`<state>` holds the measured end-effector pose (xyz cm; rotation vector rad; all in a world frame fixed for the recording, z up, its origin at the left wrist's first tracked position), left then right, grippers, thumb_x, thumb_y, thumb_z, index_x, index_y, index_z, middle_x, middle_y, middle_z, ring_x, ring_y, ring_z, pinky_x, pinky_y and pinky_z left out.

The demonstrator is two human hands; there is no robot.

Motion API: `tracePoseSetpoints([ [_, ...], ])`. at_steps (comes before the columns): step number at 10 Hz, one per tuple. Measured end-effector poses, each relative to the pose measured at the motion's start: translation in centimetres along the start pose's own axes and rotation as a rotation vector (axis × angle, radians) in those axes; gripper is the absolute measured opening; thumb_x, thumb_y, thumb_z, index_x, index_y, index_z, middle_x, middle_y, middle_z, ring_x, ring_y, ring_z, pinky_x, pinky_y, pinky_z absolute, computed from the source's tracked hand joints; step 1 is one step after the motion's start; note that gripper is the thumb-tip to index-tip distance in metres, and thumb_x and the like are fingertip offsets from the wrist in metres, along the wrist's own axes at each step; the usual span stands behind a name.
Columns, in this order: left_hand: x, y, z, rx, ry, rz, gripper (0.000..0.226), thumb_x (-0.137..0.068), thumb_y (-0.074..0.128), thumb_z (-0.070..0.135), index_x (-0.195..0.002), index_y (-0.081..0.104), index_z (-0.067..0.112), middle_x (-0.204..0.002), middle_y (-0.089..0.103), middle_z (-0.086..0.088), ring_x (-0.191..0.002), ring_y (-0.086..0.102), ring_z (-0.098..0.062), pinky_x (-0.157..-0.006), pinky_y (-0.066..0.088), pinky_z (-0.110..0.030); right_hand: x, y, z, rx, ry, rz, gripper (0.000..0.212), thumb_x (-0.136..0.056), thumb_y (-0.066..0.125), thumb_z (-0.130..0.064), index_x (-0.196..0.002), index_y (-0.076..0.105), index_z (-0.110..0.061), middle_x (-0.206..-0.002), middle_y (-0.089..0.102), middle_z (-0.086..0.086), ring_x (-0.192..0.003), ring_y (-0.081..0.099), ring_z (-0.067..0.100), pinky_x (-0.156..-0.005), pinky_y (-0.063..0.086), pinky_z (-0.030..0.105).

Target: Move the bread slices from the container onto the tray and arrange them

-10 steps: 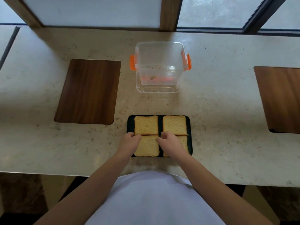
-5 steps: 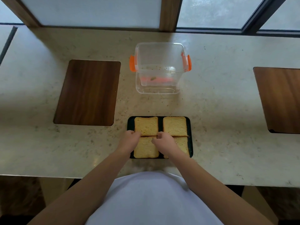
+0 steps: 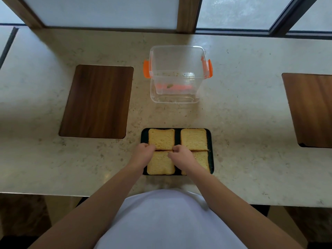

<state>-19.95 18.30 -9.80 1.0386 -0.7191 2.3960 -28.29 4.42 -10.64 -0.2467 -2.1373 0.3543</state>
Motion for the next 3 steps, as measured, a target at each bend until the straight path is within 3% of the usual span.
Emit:
tracePoseSetpoints([
  [2,0.08,-0.26,-0.17,-0.017,0.015,0.004,0.017,-0.088,0.053,0.022,-0.076,0.044,0.014,-0.070,0.041,-0.005,-0.068,0.041,-0.022,-0.063,0.029,-0.037,-0.07,-0.05,0.31,-0.061,0.009,-0.010,0.059,-0.091,0.058,-0.029,-0.146,0.045,-0.014,-0.086,0.056,-0.012,-0.082,0.064,0.010,-0.085,0.057,0.042],
  [3,0.27,-0.34,-0.15,-0.109,0.114,0.158,0.022,-0.090,0.054,0.026,-0.103,0.060,0.009,-0.095,0.057,-0.006,-0.086,0.054,-0.023,-0.073,0.043,-0.040,-0.12,-0.50,0.39,-0.063,-0.007,0.032,0.055,-0.092,0.057,-0.029,-0.144,0.048,-0.013,-0.088,0.058,-0.011,-0.076,0.061,0.009,-0.071,0.056,0.032],
])
Point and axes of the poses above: each hand's wrist, its own x-axis away from the middle knuckle, its own y-axis out of the palm, z = x × y, the point moved 3 cm from there along -x, towards the middle knuckle
